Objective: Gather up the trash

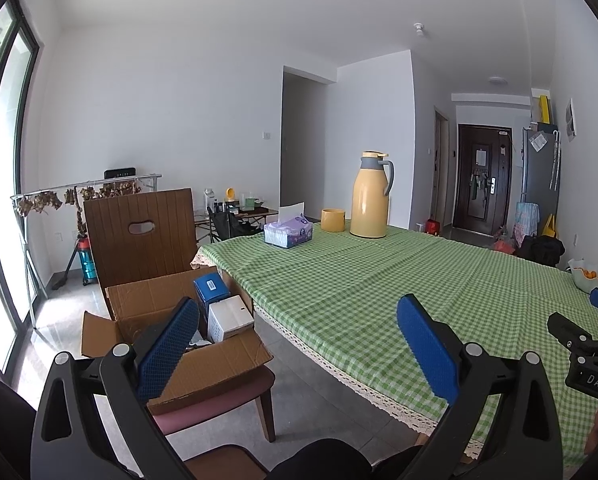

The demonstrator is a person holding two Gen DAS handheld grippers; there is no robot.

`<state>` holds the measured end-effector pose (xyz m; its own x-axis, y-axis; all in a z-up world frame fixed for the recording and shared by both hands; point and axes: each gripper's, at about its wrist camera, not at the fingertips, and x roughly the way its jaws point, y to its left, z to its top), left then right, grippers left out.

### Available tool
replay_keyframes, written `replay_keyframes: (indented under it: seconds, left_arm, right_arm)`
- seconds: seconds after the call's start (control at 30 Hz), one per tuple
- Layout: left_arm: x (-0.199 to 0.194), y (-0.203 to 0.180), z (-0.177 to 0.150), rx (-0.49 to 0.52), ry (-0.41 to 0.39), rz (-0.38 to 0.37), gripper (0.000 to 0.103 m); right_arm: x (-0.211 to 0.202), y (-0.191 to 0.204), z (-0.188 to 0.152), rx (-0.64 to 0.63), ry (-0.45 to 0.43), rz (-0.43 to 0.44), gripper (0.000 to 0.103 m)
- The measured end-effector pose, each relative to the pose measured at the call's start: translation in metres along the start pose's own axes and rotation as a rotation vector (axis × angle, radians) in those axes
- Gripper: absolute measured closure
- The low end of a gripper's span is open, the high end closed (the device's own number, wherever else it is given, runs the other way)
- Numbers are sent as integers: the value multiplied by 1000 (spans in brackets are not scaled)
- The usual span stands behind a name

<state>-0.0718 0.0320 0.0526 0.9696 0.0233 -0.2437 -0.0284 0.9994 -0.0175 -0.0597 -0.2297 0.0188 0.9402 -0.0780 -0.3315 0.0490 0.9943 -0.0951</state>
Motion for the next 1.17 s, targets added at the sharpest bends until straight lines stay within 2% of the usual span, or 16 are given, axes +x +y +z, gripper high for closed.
replay_keyframes:
  seconds: [0.5,0.63,0.77,0.93,1.03,1.17]
  left_arm:
    - [3,3,-3,-22,3,-8,7]
    - [3,0,-4,15,-4,5,7]
    - [3,-1,-5,7,-12,10,7]
    - [2,-4,-5,1,-33,-8,7]
    - [8,-10,-4,23,-2,-47,7]
    - [21,-20,-6,63,1,-46,7]
  right_arm:
    - [3,1,-1,-1,4,1,13]
    - [5,1,-1,1,7,1,13]
    - [6,0,-1,2,6,3,13]
    - [7,-1,-1,4,7,-2,13]
    - [12,-4,-2,17,13,-4,13]
    - [22,-10,-4,30,28,-11,13]
